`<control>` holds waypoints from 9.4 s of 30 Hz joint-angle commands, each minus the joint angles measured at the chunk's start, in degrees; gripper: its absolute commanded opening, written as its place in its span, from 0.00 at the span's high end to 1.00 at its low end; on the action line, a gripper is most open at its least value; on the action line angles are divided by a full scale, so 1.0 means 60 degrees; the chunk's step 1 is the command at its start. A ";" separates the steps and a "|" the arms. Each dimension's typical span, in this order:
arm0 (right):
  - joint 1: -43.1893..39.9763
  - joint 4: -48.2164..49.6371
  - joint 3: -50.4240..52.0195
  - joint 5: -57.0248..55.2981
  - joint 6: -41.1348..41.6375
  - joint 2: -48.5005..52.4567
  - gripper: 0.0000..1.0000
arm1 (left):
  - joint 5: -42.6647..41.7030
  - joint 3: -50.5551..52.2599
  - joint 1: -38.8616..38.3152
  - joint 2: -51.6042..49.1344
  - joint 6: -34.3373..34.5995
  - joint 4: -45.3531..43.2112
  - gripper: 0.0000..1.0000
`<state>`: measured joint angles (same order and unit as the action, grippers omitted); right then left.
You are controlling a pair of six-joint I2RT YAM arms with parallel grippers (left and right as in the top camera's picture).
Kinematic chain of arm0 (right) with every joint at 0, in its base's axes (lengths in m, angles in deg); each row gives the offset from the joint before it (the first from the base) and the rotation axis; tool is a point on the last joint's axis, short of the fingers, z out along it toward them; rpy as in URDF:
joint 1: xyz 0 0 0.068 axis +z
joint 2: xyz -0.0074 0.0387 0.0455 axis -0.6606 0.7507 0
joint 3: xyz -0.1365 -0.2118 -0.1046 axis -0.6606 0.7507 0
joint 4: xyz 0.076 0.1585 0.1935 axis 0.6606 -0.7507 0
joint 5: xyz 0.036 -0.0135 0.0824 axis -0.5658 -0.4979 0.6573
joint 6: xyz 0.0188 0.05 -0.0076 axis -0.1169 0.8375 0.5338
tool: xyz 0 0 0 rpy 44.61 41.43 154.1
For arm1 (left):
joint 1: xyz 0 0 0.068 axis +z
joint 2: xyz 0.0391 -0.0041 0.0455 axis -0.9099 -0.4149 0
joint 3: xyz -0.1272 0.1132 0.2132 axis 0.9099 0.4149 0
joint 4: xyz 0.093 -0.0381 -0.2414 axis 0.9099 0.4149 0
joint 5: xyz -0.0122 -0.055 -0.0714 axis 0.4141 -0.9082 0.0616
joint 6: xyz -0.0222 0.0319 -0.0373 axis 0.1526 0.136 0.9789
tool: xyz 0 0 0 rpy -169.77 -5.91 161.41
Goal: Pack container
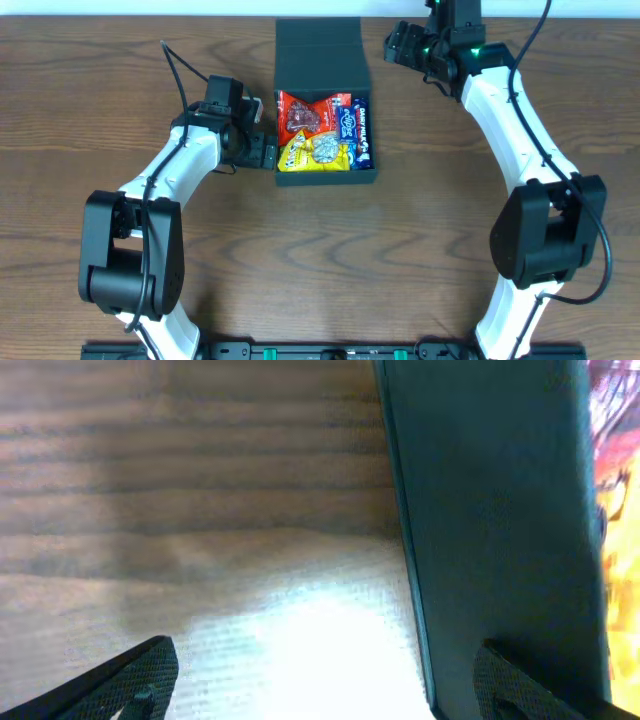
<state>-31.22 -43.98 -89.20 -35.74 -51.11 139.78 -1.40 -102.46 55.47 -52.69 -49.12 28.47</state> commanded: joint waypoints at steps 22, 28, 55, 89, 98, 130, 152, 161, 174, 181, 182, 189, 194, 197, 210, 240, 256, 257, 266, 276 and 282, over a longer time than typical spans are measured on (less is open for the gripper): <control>-0.0073 -0.0823 0.0055 0.0142 -0.0616 0.0382 0.99 | -0.2878 -0.0455 0.1362 -0.0171 0.2448 -0.5807 0.94; -0.0189 0.0004 0.0055 0.1872 0.0696 0.1381 0.99 | -0.2652 -0.0812 0.1486 -0.0554 0.2667 -0.6513 0.94; -0.0674 0.3177 0.0051 0.4127 0.3064 0.3810 0.98 | -0.4907 -0.6699 0.1727 -0.5807 0.4189 -0.2317 0.94; -0.0466 0.5916 -0.0404 0.6127 0.2699 0.4433 0.99 | -0.6492 -0.7333 0.1184 -0.6098 0.4182 -0.3093 0.94; -0.0572 0.5876 -0.2069 0.6987 0.1912 0.4397 0.99 | -0.6586 -0.9176 0.1257 -0.6025 0.2787 -0.0860 0.94; -0.0623 -0.1096 -0.2528 0.5752 -0.3515 0.2375 0.99 | -0.6575 -1.2371 0.2091 -0.5971 -0.2102 0.6623 0.94; -0.0674 -0.2517 -0.2524 0.3789 -0.3490 -0.0750 0.99 | -0.5421 -1.2378 0.2273 -0.2754 -0.3592 1.1213 0.94; -0.0401 -0.4951 -0.2524 0.3792 -0.3814 -0.2193 0.98 | -0.5275 -1.2171 0.2044 -0.0674 -0.3727 1.1457 0.94; 0.2062 -0.6604 0.0914 0.2175 -0.4280 -0.5785 0.99 | -0.5574 -0.4776 0.1851 0.5781 -0.4211 0.9941 0.94; 0.2157 -0.4430 0.7104 0.2189 -0.3187 -1.0134 0.98 | -0.5577 0.0725 0.1854 0.9766 -0.3738 0.8666 0.94; 0.2157 -0.4091 0.8000 0.2197 -0.2809 -1.0808 0.98 | -0.5584 0.1475 0.1854 1.0255 -0.3391 0.8448 0.94; 0.2157 -0.2845 1.1697 0.2707 -0.0994 -1.4072 0.98 | -0.7333 0.5319 0.1854 1.2655 -0.2229 0.6867 0.94; 0.2157 -0.2197 1.2805 0.3024 -0.0503 -1.5296 0.98 | -0.7399 0.6757 0.1854 1.3460 -0.1519 0.6160 0.94; 0.2157 -0.1953 1.2888 0.2998 -0.0514 -1.5354 0.98 | -0.7380 0.6965 0.1854 1.3468 -0.1388 0.5756 0.94; 0.2157 -0.1945 1.2968 0.2215 -0.0510 -1.5344 0.01 | -0.7282 0.6965 0.1854 1.3464 -0.0699 0.4710 0.05; 0.2157 -0.1945 1.2968 0.2215 -0.0510 -1.5344 0.01 | 0.0426 0.9191 0.1796 1.7147 -0.0543 0.0648 0.05; 0.2157 -0.1945 1.2968 0.2215 -0.0510 -1.5344 0.01 | 0.0361 1.0276 0.1789 1.7722 -0.0484 -0.0076 0.05; 0.2157 -0.1945 1.2968 0.2218 -0.0510 -1.5344 0.01 | 0.0361 1.0276 0.1789 1.7722 -0.0484 -0.0076 0.05; 0.2157 -0.1945 1.2968 0.2218 -0.0510 -1.5344 0.01 | 0.0361 1.0276 0.1789 1.7722 -0.0484 -0.0076 0.05; 0.2157 -0.2302 1.2972 0.1891 -0.0699 -1.5351 0.01 | 0.0361 1.0276 0.1789 1.7722 -0.0484 -0.0076 0.05; 0.2342 -0.2364 1.3511 -0.0284 -0.1446 -1.7198 0.01 | 0.0361 1.0276 0.1789 1.7722 -0.0484 -0.0076 0.05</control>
<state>-17.86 -58.04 -10.35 -31.43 -56.10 41.68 0.15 -41.83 66.40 53.20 -52.20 28.23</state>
